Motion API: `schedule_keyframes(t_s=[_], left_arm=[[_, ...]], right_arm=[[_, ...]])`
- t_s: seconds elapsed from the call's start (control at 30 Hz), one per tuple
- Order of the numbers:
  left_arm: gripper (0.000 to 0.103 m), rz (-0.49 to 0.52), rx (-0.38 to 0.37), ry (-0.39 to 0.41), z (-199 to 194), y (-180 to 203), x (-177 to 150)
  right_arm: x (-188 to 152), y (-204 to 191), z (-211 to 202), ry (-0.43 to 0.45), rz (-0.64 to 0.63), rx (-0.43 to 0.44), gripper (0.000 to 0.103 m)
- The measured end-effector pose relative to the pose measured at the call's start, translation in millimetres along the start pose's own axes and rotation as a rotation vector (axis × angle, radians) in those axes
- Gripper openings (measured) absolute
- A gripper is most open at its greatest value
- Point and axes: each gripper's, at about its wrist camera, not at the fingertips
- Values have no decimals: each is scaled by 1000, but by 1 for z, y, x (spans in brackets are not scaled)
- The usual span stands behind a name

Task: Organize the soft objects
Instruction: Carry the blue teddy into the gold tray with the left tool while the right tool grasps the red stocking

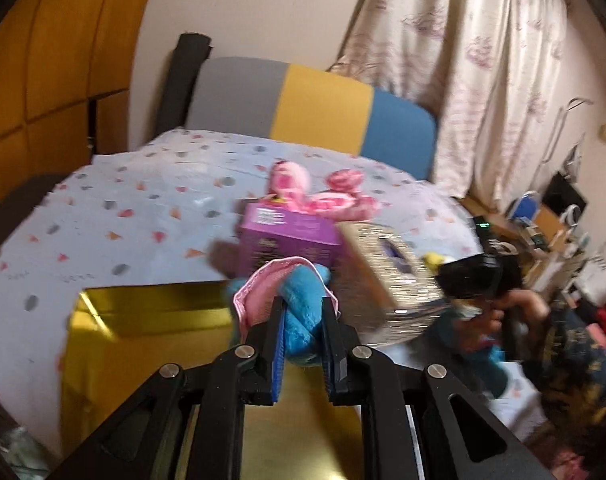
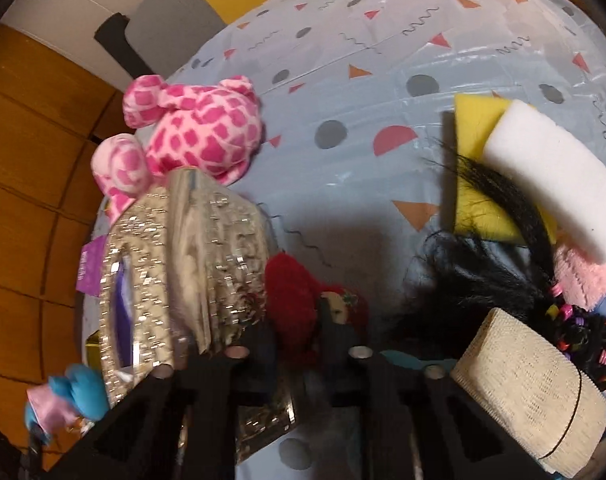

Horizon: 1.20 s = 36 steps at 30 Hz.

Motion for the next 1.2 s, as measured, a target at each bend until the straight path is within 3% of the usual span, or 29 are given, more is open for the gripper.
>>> schedule_keyframes(t_s=[0.17,0.3,0.4,0.47,0.53,0.67,0.93,1.2], left_arm=[[16,20,91,-7,31,-18,2],[19,-9,82,-45,61,-22,-4],[26,-6,52,-83,79,-15,-13],[39,14,47,-104,88,-8,-19],[45,16,36,-121,91,-4,-24],[63,-14,26,-148,86,-5,-35],[69,-76,58,-160,67,-23,-48],[71,-129,164,-131,38,-32,-52]], right_arm=[[-4,-8,-12,35,-56,-51,8],[-9,-14,-29,72,-101,-100,8],[-14,-18,-40,89,-123,-124,8],[-20,-21,-48,103,-144,-142,8],[-25,-24,-55,117,-157,-155,8],[-34,-28,-68,150,-175,-179,8],[-48,-46,-103,261,-217,-211,8],[-70,-85,-135,319,-320,-161,7]])
Point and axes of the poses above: each gripper's, at about its wrist camera, not at the fingertips, and z roughly the way its jaws point, y to its right, x to its top, and after that the axes turned 11 degrees about x, right-handed
